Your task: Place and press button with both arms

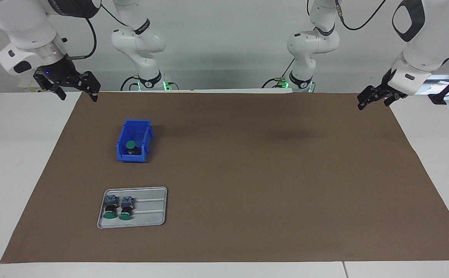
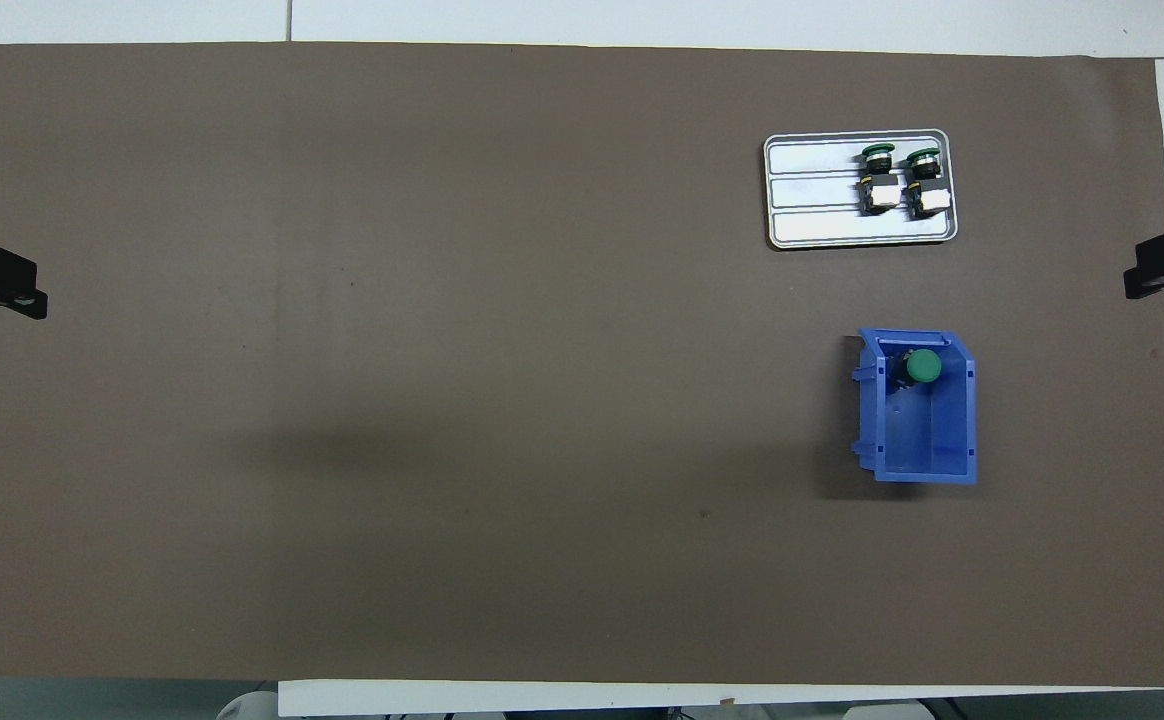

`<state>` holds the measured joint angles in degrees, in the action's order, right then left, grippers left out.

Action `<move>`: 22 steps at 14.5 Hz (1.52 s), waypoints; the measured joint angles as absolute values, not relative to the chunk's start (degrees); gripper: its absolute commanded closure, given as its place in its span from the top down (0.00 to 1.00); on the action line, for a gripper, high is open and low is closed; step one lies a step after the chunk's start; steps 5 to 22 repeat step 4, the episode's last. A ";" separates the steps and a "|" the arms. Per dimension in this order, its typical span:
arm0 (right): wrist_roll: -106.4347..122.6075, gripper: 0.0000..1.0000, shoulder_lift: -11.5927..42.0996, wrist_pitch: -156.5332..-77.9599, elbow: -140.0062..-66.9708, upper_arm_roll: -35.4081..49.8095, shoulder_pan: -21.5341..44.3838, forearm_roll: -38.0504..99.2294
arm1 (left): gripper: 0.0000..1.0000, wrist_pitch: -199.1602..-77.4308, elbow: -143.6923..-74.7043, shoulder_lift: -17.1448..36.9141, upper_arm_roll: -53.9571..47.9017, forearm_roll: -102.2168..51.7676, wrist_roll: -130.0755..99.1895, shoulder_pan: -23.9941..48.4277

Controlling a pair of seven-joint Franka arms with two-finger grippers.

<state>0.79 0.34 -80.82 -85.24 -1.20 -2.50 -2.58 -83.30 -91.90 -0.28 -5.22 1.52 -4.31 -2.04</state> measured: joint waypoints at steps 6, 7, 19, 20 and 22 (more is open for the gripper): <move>0.79 1.00 0.57 -80.75 -85.28 -0.92 -2.06 -2.58 | 1.00 -83.30 -91.90 -0.28 -5.21 1.52 -4.31 -2.04; 0.79 1.00 0.57 -80.75 -85.28 -0.92 -2.06 -2.58 | 1.00 -83.30 -91.90 -0.28 -5.21 1.52 -4.31 -2.04; 0.79 1.00 0.57 -80.75 -85.28 -0.92 -2.06 -2.58 | 1.00 -83.30 -91.90 -0.28 -5.21 1.52 -4.31 -2.04; 0.79 1.00 0.57 -80.75 -85.28 -0.92 -2.06 -2.58 | 1.00 -83.30 -91.90 -0.28 -5.21 1.52 -4.31 -2.04; 0.79 1.00 0.57 -80.75 -85.28 -0.92 -2.06 -2.58 | 1.00 -83.30 -91.90 -0.28 -5.21 1.52 -4.31 -2.04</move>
